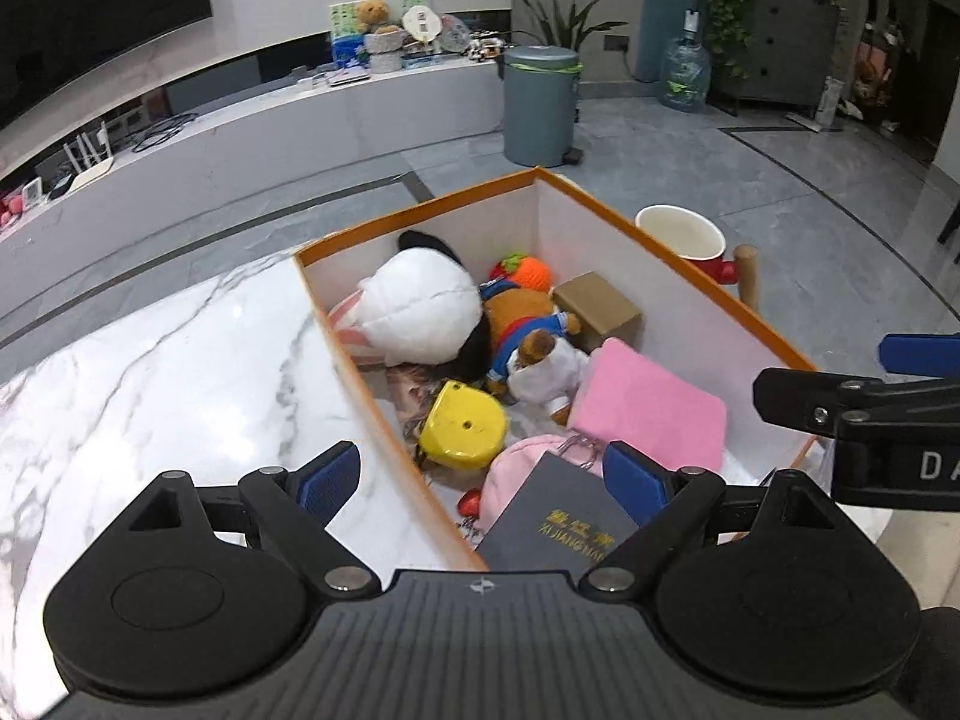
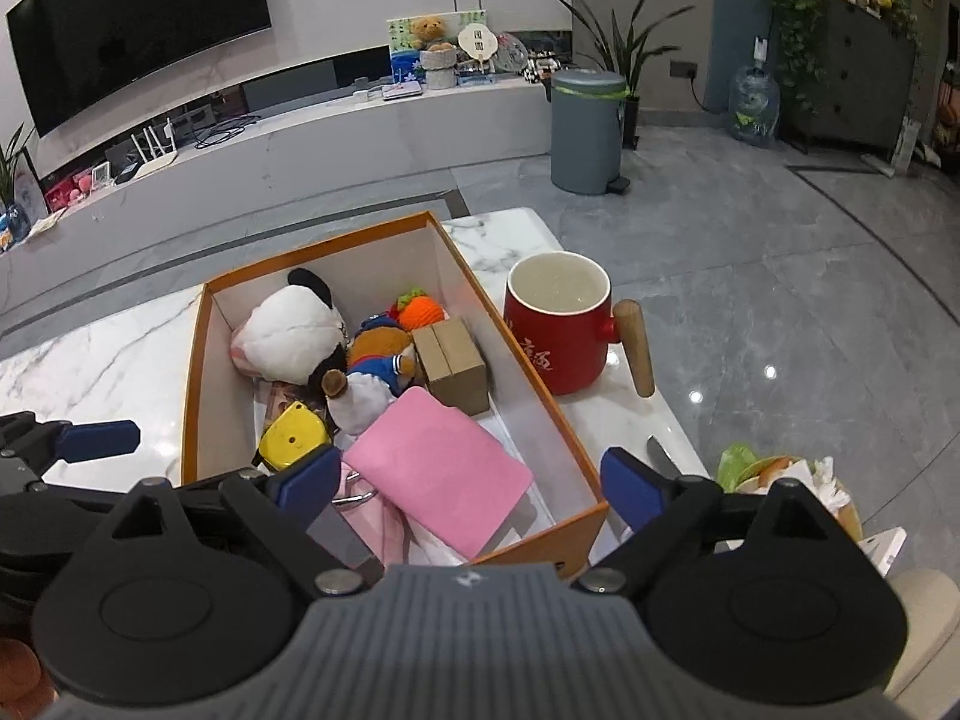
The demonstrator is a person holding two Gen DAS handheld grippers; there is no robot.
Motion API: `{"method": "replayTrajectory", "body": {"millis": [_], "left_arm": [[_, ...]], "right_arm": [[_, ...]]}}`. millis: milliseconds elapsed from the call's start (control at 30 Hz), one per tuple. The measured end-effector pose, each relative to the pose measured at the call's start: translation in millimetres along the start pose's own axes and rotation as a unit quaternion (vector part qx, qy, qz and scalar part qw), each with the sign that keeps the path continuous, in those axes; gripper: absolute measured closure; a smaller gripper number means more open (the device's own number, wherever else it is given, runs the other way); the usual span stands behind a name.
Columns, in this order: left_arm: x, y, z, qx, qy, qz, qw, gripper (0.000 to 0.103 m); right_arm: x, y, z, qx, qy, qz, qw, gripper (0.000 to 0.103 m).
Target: Organize objects
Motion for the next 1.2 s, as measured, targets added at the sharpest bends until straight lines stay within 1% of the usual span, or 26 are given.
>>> {"method": "replayTrajectory", "body": {"millis": [200,367,600,800,1200], "left_arm": [[7.9,-7.9,3.4,0.016,-0.002,-0.024,0.9996,0.0],[9.7,-9.7,2.3,0.017,0.0,-0.022,0.9996,0.0],[12.3,-16.1,3.4,0.021,-0.004,-0.027,0.9994,0.0],[16.0,-16.5,7.4,0.029,0.005,-0.034,0.999,0.0],[17.8,-22.9,12.5,0.033,-0.003,-0.041,0.9986,0.0]], "right_arm": [[7.5,-8.0,-1.4,0.0,-0.005,-0.012,1.0,0.007],[6.5,-12.3,1.3,0.003,-0.009,-0.013,1.0,0.007],[5.2,-16.0,10.1,-0.003,-0.029,-0.031,0.999,0.007],[8.2,-22.8,20.4,0.009,-0.031,-0.029,0.999,0.007],[11.7,-27.8,23.7,0.012,-0.033,-0.037,0.999,0.007]]}}
Point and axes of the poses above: each gripper's, at about its wrist camera, not at the fingertips, and z roughly the way its jaws point, x to its left, y to its top, the point moved 5 cm from there along z, roughly the way its jaws point, and after that the axes turned 13 degrees about z, right-handed, at the moved point
